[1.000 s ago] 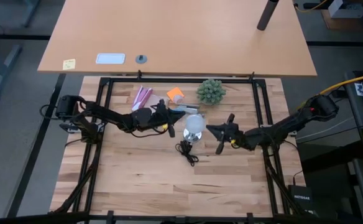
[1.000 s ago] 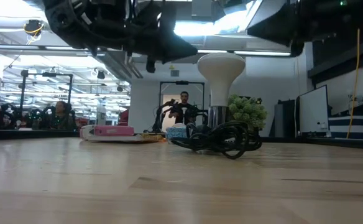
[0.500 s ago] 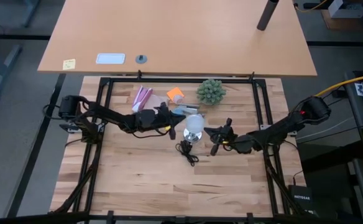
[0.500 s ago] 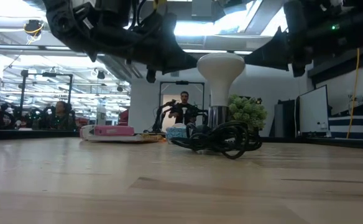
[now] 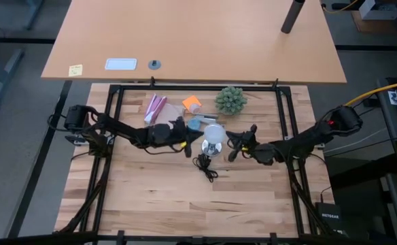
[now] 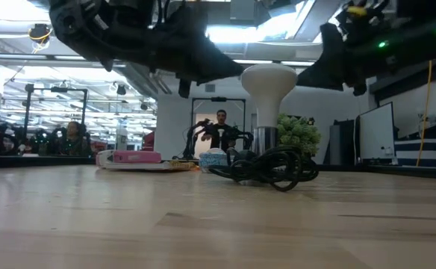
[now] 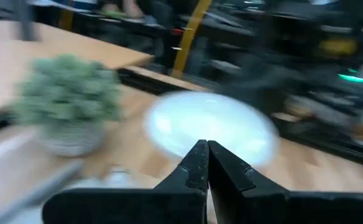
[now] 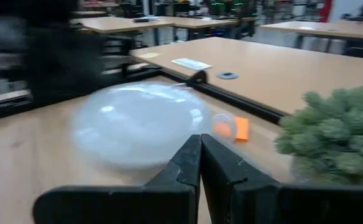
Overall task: Screw lightbulb
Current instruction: Remove the lightbulb from the silver lamp socket
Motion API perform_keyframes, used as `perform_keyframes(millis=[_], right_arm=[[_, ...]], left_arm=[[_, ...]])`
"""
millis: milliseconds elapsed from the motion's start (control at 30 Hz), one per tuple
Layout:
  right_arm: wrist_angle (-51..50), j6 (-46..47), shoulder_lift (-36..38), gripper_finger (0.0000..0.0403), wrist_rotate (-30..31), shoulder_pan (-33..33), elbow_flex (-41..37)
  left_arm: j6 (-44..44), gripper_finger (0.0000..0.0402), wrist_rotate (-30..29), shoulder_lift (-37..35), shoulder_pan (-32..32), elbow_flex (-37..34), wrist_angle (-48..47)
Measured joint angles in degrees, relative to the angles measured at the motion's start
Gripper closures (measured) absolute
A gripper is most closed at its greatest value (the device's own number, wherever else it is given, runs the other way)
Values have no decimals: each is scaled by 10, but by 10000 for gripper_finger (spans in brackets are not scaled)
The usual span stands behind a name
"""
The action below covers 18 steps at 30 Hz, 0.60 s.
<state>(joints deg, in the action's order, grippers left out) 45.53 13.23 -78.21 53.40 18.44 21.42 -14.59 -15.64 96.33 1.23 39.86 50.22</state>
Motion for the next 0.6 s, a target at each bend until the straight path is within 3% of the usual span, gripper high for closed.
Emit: perform_keyframes(millis=[100,367,600], right_arm=[[0,0,-1,387,-22,-17,1],[5,0,-4,387,-92,-69,1],[5,-11,-5,387,-111,-104,1]], left_arm=[[0,401,21,2,13,1,-2],[0,401,10,2,28,1,-5],[3,401,4,2,24,1,9]])
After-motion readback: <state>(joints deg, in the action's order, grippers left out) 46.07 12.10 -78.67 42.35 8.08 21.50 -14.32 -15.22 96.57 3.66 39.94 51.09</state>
